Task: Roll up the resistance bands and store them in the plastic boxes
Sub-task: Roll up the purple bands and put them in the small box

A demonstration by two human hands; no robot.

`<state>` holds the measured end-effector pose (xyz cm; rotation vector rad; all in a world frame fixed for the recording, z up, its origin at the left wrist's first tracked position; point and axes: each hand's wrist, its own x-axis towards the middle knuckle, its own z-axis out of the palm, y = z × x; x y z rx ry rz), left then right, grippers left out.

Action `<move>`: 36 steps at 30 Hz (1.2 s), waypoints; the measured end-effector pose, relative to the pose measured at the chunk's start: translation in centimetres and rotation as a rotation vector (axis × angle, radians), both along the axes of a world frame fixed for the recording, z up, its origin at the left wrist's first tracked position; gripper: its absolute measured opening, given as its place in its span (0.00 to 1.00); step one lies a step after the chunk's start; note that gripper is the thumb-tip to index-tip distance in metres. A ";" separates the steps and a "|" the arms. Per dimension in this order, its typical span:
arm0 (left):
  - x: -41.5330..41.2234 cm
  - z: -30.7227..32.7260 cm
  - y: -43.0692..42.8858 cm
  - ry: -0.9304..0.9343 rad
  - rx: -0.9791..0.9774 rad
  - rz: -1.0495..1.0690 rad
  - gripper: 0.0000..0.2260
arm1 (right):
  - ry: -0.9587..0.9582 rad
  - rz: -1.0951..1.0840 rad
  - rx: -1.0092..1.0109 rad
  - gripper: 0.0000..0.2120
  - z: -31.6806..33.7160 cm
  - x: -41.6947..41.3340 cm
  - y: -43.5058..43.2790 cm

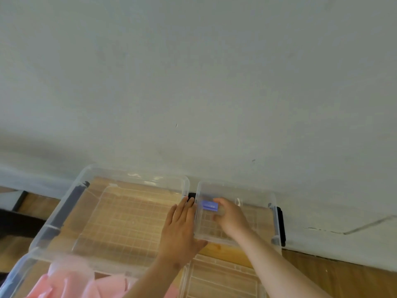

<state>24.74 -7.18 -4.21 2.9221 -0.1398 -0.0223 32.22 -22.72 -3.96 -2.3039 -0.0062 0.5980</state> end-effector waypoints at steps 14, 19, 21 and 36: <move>-8.2 4.1 2.1 0.014 0.011 -0.154 0.41 | -0.399 0.313 -0.123 0.26 5.1 -11.1 0.0; -13.2 3.2 2.5 0.085 -0.015 -0.207 0.38 | -0.402 0.405 -0.142 0.24 3.9 -16.3 0.7; -14.7 2.9 2.5 0.110 -0.023 -0.216 0.34 | -0.378 0.450 -0.145 0.23 2.8 -17.9 0.9; -22.4 -2.1 -0.3 0.521 -0.023 -0.092 0.22 | 0.070 0.639 -0.381 0.11 -6.4 -25.6 -1.8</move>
